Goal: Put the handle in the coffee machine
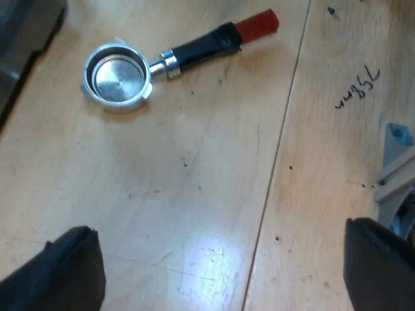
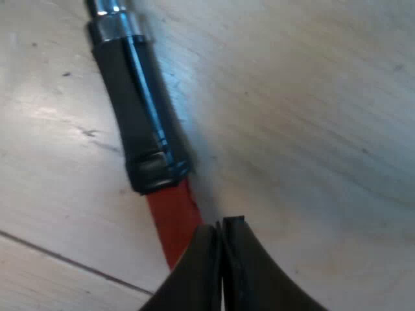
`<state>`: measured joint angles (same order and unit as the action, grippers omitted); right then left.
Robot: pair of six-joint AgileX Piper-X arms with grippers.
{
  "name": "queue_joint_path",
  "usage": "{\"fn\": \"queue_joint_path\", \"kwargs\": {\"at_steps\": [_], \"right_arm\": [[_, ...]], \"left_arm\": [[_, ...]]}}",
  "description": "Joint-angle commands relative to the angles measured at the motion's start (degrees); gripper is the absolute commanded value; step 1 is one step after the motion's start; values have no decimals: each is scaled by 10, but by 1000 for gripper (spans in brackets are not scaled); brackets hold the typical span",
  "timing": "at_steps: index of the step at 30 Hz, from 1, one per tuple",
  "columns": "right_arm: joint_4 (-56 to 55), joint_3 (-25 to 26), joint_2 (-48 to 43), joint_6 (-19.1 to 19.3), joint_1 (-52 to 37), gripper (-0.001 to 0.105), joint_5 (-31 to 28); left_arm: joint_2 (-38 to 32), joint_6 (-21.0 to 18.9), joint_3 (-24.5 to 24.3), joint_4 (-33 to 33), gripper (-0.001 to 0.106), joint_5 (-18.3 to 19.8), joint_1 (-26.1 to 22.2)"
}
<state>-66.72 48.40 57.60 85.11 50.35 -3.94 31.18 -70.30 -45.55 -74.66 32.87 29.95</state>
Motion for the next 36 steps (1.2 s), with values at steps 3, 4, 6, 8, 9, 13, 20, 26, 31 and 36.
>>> {"fn": "queue_joint_path", "kwargs": {"at_steps": [3,4,6,8,9,13,20,26,31,36], "right_arm": [[5,1,49,6,-2,0,-19],[9,1,61,7,-2,0,-33],[17,1,78,12,-2,0,-44],[27,1,95,12,-2,0,-44],[31,1,103,13,-2,0,-44],[42,-6,127,20,-2,0,-44],[83,-74,156,19,-2,0,-21],[111,-97,158,13,0,0,36],[152,-97,159,-6,23,0,59],[187,-97,159,-40,53,0,81]], "left_arm": [[-1,-2,-1,7,77,-12,-1],[-1,-3,-1,12,77,-14,-1],[-1,-7,-1,16,77,-14,-1],[-1,-7,-1,16,77,-14,-1],[-1,-7,-1,16,77,-14,-1],[-1,-7,-1,16,77,-14,-1],[-1,-9,-1,27,77,-94,-1],[-1,-14,-1,39,77,-95,-1],[-1,-15,-1,39,77,-112,-3],[-1,-18,-1,39,74,-120,-67]]}}
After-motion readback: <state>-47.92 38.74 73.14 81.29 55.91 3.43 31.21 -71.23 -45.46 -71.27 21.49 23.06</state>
